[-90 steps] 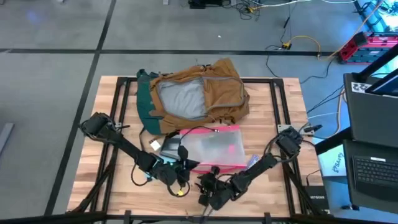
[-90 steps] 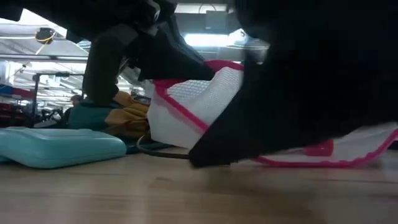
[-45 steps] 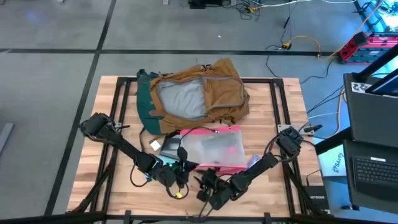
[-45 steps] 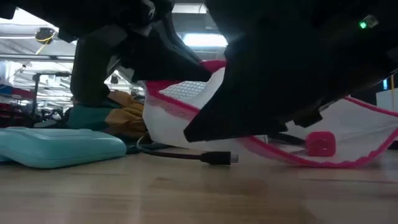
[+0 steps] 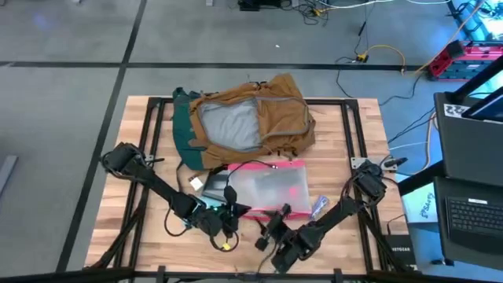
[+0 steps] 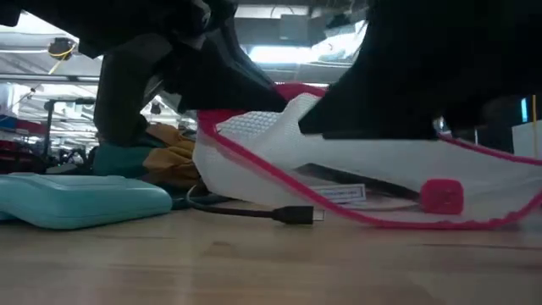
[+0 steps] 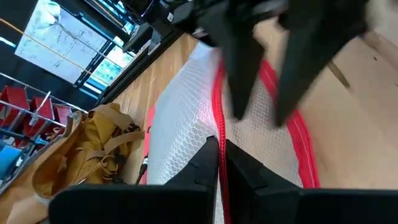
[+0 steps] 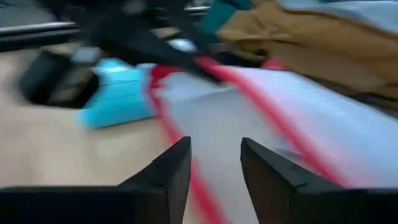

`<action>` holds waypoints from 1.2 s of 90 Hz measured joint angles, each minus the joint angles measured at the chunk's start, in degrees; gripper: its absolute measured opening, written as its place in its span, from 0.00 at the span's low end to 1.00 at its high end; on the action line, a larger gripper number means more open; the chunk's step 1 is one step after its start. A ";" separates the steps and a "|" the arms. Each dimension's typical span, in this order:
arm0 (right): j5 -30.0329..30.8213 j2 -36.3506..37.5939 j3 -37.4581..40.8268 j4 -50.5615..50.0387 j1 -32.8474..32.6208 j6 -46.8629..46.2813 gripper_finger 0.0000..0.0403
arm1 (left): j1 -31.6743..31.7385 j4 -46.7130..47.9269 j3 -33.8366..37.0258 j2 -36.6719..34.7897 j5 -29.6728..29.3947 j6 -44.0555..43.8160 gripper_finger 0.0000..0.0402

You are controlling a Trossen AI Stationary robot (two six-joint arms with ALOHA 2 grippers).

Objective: Unpack backpack
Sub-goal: Remove the black pouch from the pink zipper pouch

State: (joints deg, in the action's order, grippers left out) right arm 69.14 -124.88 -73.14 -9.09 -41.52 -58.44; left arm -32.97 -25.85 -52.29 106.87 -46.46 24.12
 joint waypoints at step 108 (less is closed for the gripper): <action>-2.92 -0.15 0.00 -18.36 11.56 11.77 0.31 | 0.04 -0.02 0.07 0.00 1.93 -0.09 0.00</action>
State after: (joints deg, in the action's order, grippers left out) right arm 66.22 -125.03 -73.14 -27.45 -29.96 -46.67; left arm -32.93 -25.86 -52.23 106.87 -44.53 24.03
